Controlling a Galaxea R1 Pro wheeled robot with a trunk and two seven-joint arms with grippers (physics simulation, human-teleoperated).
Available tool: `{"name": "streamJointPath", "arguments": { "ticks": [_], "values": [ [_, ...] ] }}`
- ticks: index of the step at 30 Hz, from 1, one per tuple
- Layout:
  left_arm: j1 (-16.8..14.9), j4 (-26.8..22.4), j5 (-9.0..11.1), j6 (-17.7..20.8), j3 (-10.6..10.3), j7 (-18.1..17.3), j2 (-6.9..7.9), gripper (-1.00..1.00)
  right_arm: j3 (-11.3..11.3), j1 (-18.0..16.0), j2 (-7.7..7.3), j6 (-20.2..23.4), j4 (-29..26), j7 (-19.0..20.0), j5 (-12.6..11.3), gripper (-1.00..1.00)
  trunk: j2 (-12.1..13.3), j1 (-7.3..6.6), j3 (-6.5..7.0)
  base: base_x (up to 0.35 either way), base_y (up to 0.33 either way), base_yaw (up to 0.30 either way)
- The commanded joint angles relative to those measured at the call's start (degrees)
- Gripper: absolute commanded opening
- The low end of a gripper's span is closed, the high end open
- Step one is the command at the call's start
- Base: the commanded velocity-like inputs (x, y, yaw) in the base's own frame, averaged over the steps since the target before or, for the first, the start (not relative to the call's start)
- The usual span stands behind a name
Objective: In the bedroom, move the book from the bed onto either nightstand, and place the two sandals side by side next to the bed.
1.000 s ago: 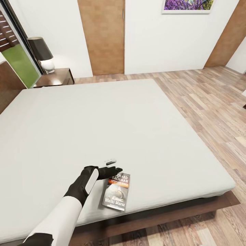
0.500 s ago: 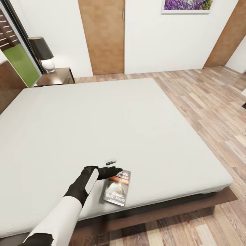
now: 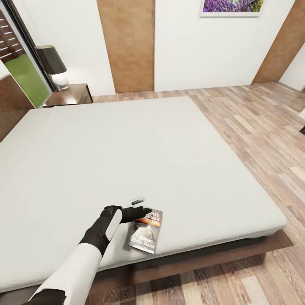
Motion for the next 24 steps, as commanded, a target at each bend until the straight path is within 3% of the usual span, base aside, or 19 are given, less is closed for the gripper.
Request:
{"name": "streamJointPath", "arguments": {
  "ticks": [1, 24],
  "values": [
    [-0.02, -0.05, 0.03, 0.27, 0.01, -0.04, 0.0, 1.0, -0.24, -0.07, -0.02, -0.18, 0.19, 0.23, -0.09, 1.0, -0.02, 0.0, -0.04, -0.002, 0.0, 0.0],
    [-0.02, -0.05, 0.03, 0.27, -0.02, -0.04, 0.0, 1.0, -0.24, -0.07, 0.15, -0.23, 0.2, 0.22, -0.09, 1.0, -0.02, 0.0, -0.09, 0.0, 0.0, -0.013]
  ]
}}
